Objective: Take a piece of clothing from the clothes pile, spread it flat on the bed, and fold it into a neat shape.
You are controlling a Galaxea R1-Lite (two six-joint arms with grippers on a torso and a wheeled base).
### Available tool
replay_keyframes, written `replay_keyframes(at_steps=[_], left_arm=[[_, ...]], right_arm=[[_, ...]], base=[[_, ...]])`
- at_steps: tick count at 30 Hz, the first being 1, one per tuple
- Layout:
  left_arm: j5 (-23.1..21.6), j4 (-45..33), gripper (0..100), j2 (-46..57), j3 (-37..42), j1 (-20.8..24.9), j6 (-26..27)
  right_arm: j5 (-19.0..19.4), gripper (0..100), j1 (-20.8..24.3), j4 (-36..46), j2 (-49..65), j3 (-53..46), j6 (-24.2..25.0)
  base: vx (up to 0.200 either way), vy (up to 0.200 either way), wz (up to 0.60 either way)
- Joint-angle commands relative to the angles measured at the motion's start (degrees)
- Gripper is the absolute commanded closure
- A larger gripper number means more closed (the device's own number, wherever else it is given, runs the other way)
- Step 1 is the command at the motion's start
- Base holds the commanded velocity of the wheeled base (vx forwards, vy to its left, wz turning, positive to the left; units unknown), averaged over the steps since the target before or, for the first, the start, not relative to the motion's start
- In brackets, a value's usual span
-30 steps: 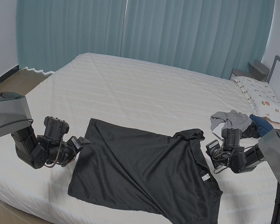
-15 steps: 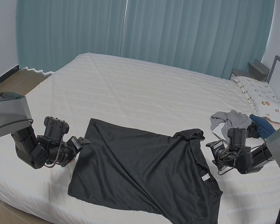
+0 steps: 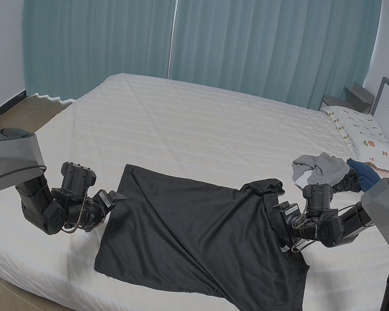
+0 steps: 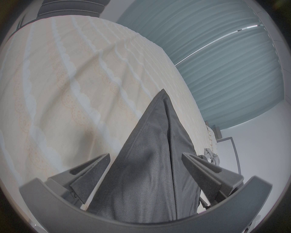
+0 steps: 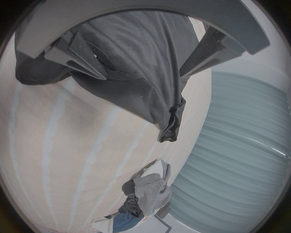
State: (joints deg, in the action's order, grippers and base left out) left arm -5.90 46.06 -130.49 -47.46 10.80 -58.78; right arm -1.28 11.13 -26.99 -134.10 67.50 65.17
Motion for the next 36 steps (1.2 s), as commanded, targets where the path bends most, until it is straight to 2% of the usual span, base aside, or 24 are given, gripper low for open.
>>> replay_keyframes(at_steps=[1, 6, 12, 13, 32, 36], left_arm=[[0.0, 0.0, 0, -0.1, 0.0, 0.0, 0.0], [0.1, 0.1, 0, -0.1, 0.1, 0.0, 0.0], [0.0, 0.1, 0, -0.1, 0.3, 0.0, 0.1], [0.0, 0.1, 0, -0.1, 0.3, 0.0, 0.1], [0.1, 0.1, 0, -0.2, 0.3, 0.0, 0.2], [0.1, 0.1, 0, -0.2, 0.3, 0.0, 0.2]], right_arm=[[0.0, 0, -0.3, 0.2, 2.2, 0.8, 0.0], [0.5, 0, 0.6, 1.0, 7.2, -0.5, 0.2], [0.6, 0, 3.1, 2.9, 8.2, -2.1, 1.1], [0.7, 0, 3.8, 3.0, 7.5, -2.7, 2.4], [-0.1, 0, 1.8, 1.8, -0.6, -1.3, 2.7], [-0.7, 0, 1.6, 0.3, -4.5, 2.2, 2.2]], base=[[0.0, 0.0, 0.0], [0.0, 0.0, 0.0], [0.0, 0.0, 0.0], [0.0, 0.0, 0.0], [0.0, 0.0, 0.0], [0.0, 0.0, 0.0]])
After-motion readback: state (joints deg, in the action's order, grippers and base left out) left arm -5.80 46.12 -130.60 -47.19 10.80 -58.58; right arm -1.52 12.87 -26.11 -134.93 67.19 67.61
